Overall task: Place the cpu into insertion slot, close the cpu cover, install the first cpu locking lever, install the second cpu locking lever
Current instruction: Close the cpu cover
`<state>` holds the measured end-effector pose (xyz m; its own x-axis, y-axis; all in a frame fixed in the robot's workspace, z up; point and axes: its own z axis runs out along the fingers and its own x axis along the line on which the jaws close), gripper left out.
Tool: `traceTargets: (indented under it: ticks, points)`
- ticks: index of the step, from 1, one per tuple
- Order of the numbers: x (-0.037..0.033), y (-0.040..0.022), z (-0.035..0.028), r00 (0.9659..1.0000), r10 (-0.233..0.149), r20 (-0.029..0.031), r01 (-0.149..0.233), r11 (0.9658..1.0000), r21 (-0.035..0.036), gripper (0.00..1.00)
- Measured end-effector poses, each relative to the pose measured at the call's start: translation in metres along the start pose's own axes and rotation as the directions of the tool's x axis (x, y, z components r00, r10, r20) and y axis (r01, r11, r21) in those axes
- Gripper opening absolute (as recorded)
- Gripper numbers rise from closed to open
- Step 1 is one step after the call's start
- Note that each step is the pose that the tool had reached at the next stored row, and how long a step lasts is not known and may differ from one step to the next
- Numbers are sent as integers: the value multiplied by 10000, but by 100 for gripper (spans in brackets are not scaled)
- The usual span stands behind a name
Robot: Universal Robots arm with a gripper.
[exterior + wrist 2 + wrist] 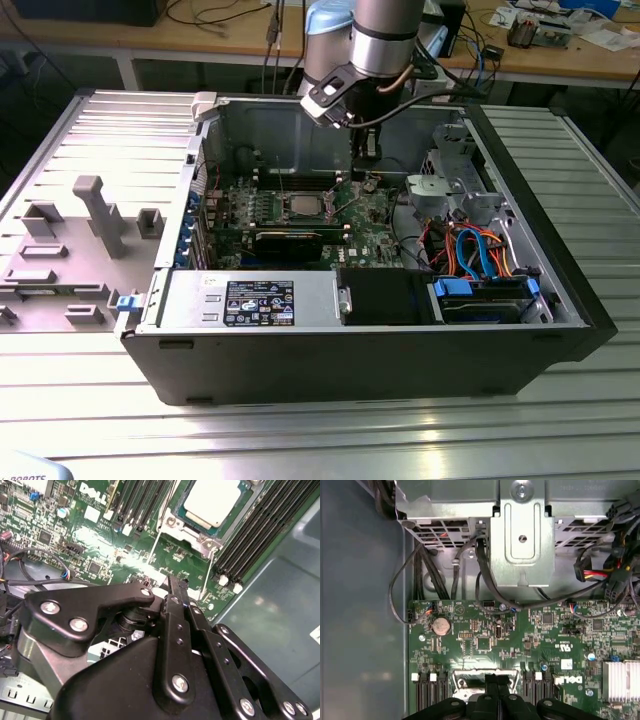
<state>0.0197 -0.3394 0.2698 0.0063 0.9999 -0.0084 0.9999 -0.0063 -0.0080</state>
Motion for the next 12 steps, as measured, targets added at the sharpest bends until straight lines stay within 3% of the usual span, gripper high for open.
traceTargets:
  ticks: [2, 12]
  points:
    - [0, 40, 9, 10000, -1, 3, 1, 10000, 1, 11]
    - [0, 50, 10, 10000, -1, 1, 1, 10000, 0, 11]
